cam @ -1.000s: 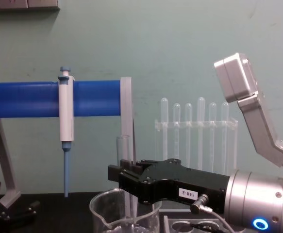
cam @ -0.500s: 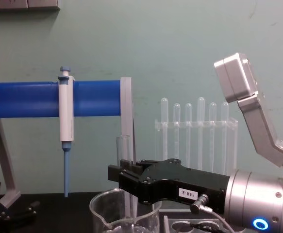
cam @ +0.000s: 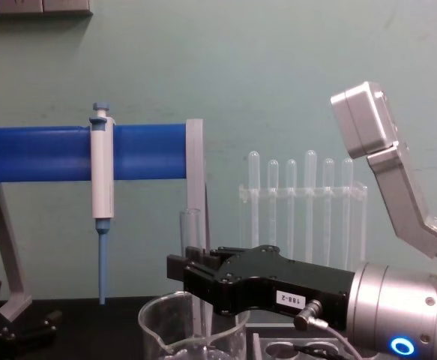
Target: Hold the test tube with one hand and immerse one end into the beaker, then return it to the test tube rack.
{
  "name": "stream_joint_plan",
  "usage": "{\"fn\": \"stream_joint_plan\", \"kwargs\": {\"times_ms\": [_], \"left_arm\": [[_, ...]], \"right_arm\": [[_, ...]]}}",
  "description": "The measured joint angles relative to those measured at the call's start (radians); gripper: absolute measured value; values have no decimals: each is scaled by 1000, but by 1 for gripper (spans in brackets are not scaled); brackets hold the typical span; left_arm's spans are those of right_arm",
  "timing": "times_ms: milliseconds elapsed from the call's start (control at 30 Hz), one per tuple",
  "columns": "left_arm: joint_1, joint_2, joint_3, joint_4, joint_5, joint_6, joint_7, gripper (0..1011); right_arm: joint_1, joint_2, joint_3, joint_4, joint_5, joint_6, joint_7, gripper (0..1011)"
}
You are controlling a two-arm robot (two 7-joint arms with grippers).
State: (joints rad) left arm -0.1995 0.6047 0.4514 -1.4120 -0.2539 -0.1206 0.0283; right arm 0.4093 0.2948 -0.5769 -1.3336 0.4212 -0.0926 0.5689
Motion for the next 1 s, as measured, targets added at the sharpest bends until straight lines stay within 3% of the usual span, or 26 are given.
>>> {"fn": "stream_joint_plan", "kwargs": {"times_ms": [1000], "left_arm": [[0,0,0,0,0,0,0,1000]], "right_arm": [[0,0,0,0,0,0,0,225]]}}
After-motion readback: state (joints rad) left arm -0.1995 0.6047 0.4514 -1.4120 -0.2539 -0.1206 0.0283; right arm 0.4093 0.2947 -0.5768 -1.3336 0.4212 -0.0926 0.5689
